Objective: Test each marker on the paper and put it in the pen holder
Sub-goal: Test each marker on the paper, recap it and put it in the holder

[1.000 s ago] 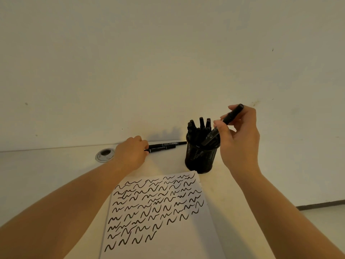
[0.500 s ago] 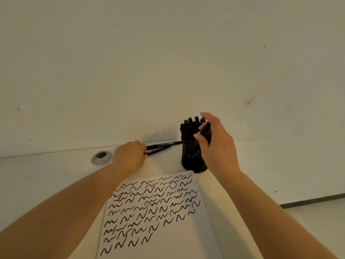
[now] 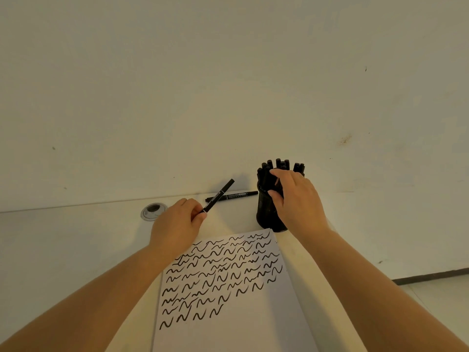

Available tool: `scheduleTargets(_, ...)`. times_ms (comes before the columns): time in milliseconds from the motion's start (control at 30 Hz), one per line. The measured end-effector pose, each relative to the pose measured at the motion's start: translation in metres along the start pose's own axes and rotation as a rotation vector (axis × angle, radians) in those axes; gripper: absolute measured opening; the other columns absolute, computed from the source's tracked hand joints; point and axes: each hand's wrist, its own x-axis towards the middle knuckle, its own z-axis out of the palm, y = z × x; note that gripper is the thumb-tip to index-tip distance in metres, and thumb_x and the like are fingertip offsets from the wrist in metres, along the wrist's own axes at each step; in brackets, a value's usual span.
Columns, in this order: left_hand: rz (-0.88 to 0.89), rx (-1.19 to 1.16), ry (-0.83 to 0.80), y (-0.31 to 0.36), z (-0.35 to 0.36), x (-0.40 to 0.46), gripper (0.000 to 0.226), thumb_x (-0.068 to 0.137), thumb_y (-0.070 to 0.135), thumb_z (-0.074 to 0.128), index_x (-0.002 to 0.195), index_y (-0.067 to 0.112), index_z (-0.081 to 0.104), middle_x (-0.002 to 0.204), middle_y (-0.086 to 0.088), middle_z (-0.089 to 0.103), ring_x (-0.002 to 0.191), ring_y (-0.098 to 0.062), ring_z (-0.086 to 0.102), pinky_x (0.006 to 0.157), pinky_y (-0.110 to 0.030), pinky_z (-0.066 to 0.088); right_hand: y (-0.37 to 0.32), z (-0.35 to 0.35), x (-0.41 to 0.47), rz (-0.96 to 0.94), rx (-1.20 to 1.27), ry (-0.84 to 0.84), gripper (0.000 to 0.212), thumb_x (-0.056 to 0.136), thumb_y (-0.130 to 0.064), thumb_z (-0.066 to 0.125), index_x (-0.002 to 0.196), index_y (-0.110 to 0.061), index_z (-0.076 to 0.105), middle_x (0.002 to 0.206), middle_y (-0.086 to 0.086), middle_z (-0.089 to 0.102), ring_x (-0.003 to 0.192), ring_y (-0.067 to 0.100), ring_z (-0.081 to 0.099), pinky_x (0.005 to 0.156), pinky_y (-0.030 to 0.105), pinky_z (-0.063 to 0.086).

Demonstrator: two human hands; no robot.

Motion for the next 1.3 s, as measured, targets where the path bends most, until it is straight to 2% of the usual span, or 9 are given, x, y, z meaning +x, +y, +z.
scheduleTargets(233,0.07,-0.089,0.042,0.017,-0.025,-0.026,0.014,0.089,0.036,0.051,0.098,0.026,0.057,0.089,0.014,0.057,0.083,-0.008,0.057,0.071,-0.03,0.049,-0.006,-0.001,0.0,0.02,-0.102,-0.059,0.043,0.088,-0.012,0.054,0.129,-0.005,0.048,0.112,0.014,0.059,0.102,0.032,0.049,0.088,0.04,0.039)
scheduleTargets(333,0.05,-0.164,0.035,0.025,-0.037,-0.036,0.013,0.09,0.036,0.051,0.098,0.028,0.055,0.08,0.02,0.056,0.082,-0.005,0.058,0.072,-0.029,0.049,-0.019,-0.011,-0.005,0.001,-0.125,0.11,0.035,0.08,-0.007,0.06,0.115,-0.005,0.06,0.108,0.014,0.061,0.101,0.036,0.05,0.081,0.042,0.041)
scheduleTargets(433,0.054,-0.23,0.018,0.036,-0.045,-0.051,0.004,0.09,0.036,0.05,0.093,0.034,0.05,0.079,0.024,0.055,0.081,-0.002,0.059,0.07,-0.026,0.049,-0.043,-0.019,-0.021,0.065,0.111,0.256,0.017,0.085,-0.011,0.057,0.099,-0.01,0.067,0.095,0.005,0.062,0.092,0.027,0.052,0.076,0.032,0.039)
scheduleTargets(633,0.139,-0.3,-0.011,0.058,-0.051,-0.092,0.001,0.088,0.038,0.051,0.089,0.037,0.05,0.078,0.023,0.059,0.073,0.004,0.058,0.065,-0.021,0.049,-0.092,-0.024,-0.062,0.357,0.804,-0.032,0.027,0.092,-0.033,0.047,0.073,-0.027,0.065,0.053,-0.016,0.053,0.052,-0.002,0.045,0.051,0.01,0.036)
scheduleTargets(733,0.158,-0.363,-0.052,0.058,-0.049,-0.112,0.004,0.084,0.043,0.053,0.085,0.04,0.05,0.072,0.025,0.06,0.073,0.006,0.057,0.065,-0.018,0.048,-0.102,-0.024,-0.084,0.398,0.883,-0.038,0.024,0.091,-0.027,0.049,0.075,-0.027,0.066,0.053,-0.016,0.054,0.052,-0.002,0.046,0.051,0.008,0.037)
scheduleTargets(867,0.132,-0.414,-0.266,0.044,-0.046,-0.132,0.025,0.082,0.056,0.049,0.067,0.037,0.05,0.051,0.015,0.05,0.046,-0.004,0.042,0.048,-0.021,0.032,-0.108,-0.023,-0.108,0.506,1.04,-0.028,0.029,0.093,-0.024,0.044,0.074,-0.02,0.065,0.05,-0.011,0.051,0.051,0.0,0.045,0.05,0.009,0.038)
scheduleTargets(1033,0.022,-0.76,-0.515,0.04,-0.046,-0.153,0.028,0.086,0.043,0.039,0.072,0.035,0.061,0.053,0.011,0.044,0.054,-0.008,0.04,0.057,-0.018,0.034,-0.11,-0.018,-0.132,0.61,1.084,-0.056,0.033,0.096,-0.027,0.04,0.075,-0.022,0.065,0.048,-0.01,0.049,0.05,0.003,0.044,0.053,0.01,0.038)
scheduleTargets(1200,0.065,-0.645,-0.496,0.043,-0.05,-0.162,0.028,0.091,0.035,0.038,0.068,0.034,0.054,0.052,0.01,0.044,0.054,-0.01,0.038,0.055,-0.023,0.032,-0.113,-0.019,-0.144,0.554,1.08,-0.221,0.031,0.095,-0.027,0.044,0.073,-0.023,0.065,0.049,-0.01,0.052,0.051,0.003,0.046,0.054,0.011,0.04)
scheduleTargets(1300,0.107,-0.448,-0.383,0.047,-0.05,-0.166,0.029,0.094,0.031,0.039,0.068,0.036,0.049,0.048,0.011,0.042,0.047,-0.006,0.035,0.048,-0.022,0.027,-0.114,-0.016,-0.145,0.587,1.017,-0.17,0.031,0.093,-0.027,0.047,0.069,-0.021,0.064,0.046,-0.009,0.051,0.047,0.002,0.044,0.05,0.012,0.038)
